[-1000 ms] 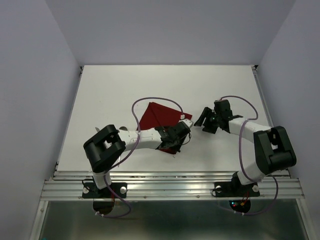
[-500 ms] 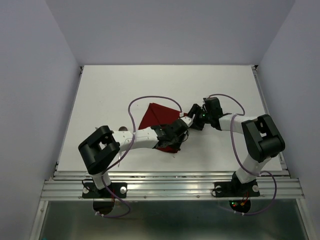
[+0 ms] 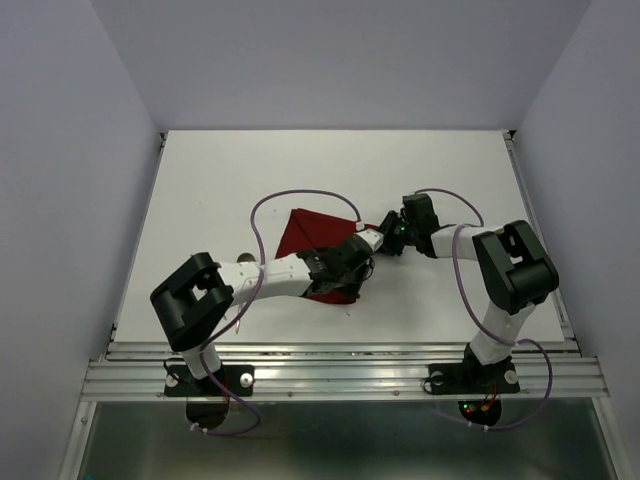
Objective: Fold the napkin into a case and place the utensils inside
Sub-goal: Pick up the upper triangle-folded napkin from the center of the board, then turn over the upper triangle folded napkin at the center of the board.
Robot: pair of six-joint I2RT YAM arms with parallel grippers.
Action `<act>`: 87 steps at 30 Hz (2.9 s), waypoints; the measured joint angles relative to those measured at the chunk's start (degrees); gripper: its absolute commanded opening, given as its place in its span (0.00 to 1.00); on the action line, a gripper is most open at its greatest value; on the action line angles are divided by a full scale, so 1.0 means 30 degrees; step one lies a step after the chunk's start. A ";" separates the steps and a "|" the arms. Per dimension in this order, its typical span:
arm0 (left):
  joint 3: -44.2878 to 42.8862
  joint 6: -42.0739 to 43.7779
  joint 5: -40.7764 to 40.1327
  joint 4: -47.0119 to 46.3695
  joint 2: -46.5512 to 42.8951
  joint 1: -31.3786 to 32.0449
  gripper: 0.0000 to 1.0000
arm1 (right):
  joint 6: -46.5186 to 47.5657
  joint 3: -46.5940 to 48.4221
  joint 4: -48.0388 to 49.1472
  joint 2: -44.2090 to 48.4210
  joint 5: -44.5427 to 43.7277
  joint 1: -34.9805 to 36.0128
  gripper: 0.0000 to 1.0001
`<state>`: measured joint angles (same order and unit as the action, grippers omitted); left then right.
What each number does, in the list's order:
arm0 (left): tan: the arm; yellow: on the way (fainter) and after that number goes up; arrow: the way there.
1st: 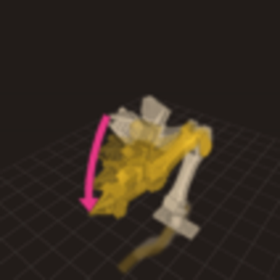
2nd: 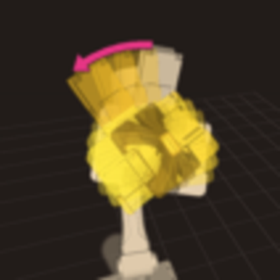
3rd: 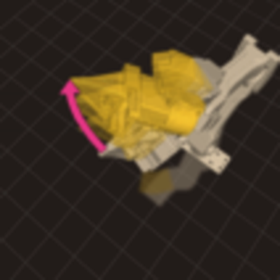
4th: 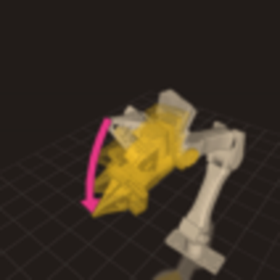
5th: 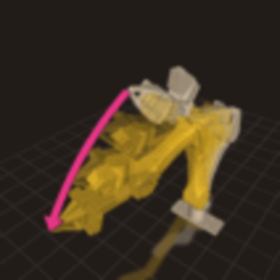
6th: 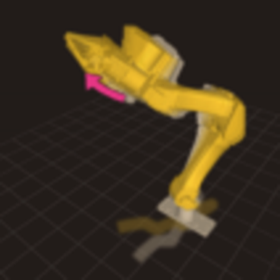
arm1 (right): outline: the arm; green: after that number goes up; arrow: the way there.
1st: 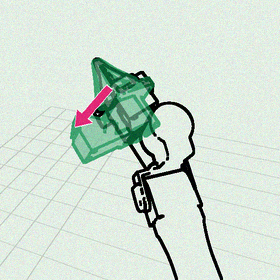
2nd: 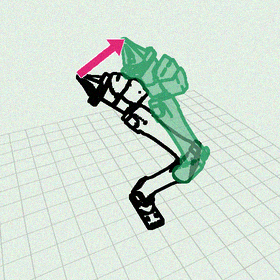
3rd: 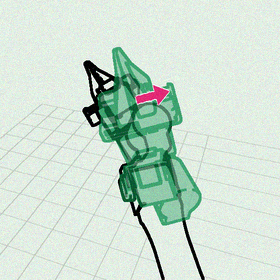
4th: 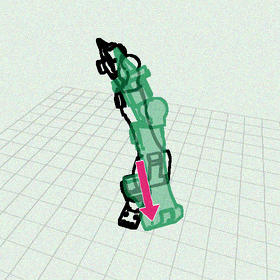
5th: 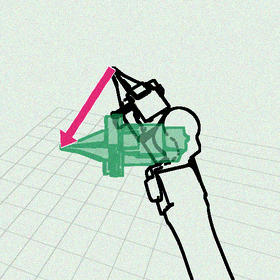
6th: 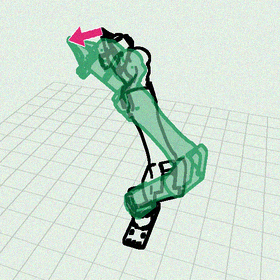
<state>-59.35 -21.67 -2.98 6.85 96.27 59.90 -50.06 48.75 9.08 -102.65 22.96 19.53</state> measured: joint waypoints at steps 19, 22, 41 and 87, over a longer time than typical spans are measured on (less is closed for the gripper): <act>-0.2390 0.0860 -0.0437 0.1413 -0.0510 -0.0087 0.00 | 0.0124 0.0328 -0.2004 0.2652 -0.3279 -0.0452 0.01; -0.4867 0.1399 -0.0612 0.1814 0.0313 -0.0226 0.00 | 0.0474 0.0889 -0.2426 0.3483 -0.3650 -0.1559 0.01; -1.0724 0.2499 0.2120 0.3912 0.2703 -0.0204 0.00 | 0.3708 0.0984 -0.8072 1.2152 -0.9522 -0.3854 0.01; -0.4524 0.0022 0.7570 -0.3038 0.2667 -0.3781 0.00 | 0.9136 1.4039 -1.6648 -0.0947 -1.0295 -0.0503 0.01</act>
<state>-72.93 -21.61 19.73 -2.26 104.27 48.56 -22.65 90.87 -40.86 -105.49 -7.92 18.02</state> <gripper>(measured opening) 0.033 0.043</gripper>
